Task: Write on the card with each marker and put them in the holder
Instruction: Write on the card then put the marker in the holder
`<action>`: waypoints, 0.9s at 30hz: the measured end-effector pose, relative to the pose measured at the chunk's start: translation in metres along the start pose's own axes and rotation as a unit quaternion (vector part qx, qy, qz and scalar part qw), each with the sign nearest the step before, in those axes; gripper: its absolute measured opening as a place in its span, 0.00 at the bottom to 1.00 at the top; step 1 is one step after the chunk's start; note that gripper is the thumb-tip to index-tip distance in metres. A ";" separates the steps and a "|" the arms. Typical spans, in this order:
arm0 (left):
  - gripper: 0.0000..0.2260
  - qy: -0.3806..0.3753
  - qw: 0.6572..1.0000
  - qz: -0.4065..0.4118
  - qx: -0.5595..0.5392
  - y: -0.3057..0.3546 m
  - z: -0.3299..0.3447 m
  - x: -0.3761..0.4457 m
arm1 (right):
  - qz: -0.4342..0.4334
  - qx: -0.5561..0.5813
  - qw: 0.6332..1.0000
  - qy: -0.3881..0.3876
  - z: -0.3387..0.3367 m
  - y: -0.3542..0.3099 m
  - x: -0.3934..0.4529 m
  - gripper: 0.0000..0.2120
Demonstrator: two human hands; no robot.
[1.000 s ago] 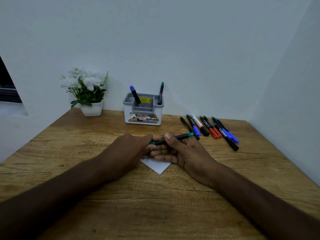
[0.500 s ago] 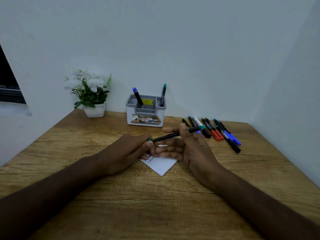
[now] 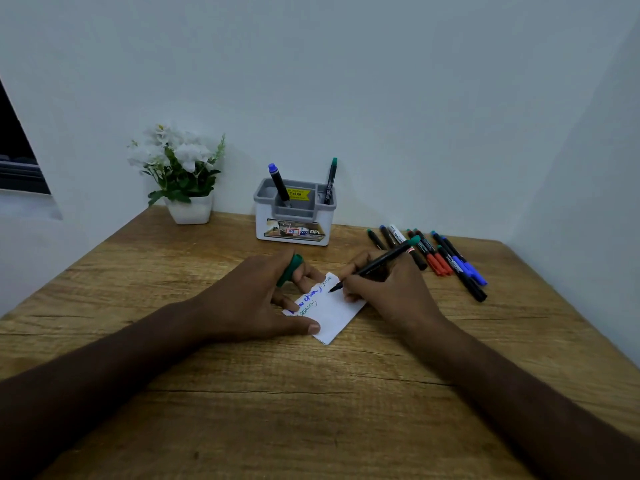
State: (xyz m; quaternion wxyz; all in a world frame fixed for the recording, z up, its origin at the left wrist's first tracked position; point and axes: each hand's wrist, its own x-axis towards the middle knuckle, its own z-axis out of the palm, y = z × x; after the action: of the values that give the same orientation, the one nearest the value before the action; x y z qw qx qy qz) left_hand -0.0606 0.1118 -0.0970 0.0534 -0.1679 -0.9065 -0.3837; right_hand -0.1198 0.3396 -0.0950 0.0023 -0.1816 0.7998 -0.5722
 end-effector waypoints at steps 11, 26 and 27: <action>0.26 -0.020 1.000 -0.004 0.011 -0.004 -0.001 0.002 | -0.032 -0.079 0.996 -0.029 0.009 0.002 -0.002 0.05; 0.26 -0.010 0.999 -0.010 0.031 -0.003 0.000 0.002 | -0.035 -0.081 0.996 -0.024 0.006 0.006 0.002 0.04; 0.26 -0.011 0.999 -0.010 0.030 -0.002 -0.001 0.002 | -0.033 -0.082 0.996 -0.022 0.006 0.006 0.002 0.04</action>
State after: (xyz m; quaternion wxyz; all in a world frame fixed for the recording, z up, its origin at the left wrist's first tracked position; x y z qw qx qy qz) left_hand -0.0630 0.1104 -0.0977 0.0448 -0.1612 -0.9197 -0.3553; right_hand -0.1227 0.3354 -0.1022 -0.0139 -0.2202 0.8375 -0.4999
